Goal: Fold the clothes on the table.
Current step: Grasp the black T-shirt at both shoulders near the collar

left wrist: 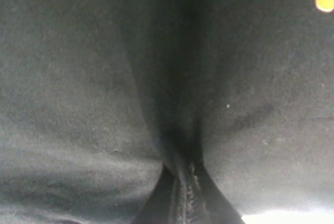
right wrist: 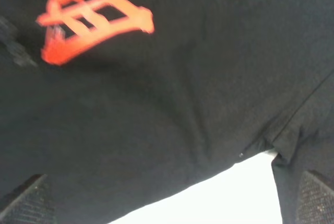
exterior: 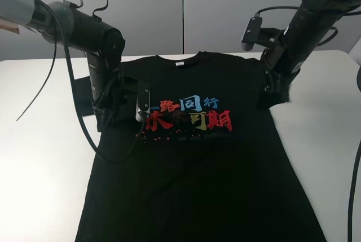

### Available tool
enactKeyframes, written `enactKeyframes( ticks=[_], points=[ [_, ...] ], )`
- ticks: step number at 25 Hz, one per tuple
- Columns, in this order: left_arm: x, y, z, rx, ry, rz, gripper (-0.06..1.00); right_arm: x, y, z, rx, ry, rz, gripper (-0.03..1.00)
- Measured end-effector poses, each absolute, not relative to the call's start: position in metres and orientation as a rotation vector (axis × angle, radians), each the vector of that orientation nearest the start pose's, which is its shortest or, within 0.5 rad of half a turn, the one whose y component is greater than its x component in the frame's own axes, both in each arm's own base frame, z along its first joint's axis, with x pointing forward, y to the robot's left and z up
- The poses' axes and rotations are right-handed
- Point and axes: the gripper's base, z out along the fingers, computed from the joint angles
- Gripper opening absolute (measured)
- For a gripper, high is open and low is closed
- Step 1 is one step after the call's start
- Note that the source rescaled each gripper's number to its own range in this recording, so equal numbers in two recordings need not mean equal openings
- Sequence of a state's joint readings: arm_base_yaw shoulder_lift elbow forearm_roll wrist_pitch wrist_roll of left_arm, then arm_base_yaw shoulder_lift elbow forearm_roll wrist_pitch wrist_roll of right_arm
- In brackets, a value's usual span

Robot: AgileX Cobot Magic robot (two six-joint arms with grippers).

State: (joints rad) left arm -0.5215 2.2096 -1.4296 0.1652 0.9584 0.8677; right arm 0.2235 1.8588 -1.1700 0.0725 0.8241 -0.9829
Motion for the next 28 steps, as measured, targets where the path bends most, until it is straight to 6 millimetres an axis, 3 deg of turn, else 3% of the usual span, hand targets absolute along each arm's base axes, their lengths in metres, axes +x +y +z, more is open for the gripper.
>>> enactKeyframes(
  ticks=[14,18,28],
  points=[
    [0.353,-0.188,0.093,2.219,2.349,0.186,0.00,0.362,0.088,0.119,-1.786,2.508,0.039,1.00],
    [0.354,-0.188,0.093,2.218,2.347,0.187,0.00,0.361,0.088,0.105,-1.851,2.533,0.083,1.00],
    [0.354,-0.189,0.093,2.213,2.341,0.188,0.00,0.359,0.087,0.093,-1.948,2.513,0.117,0.96]
  ],
)
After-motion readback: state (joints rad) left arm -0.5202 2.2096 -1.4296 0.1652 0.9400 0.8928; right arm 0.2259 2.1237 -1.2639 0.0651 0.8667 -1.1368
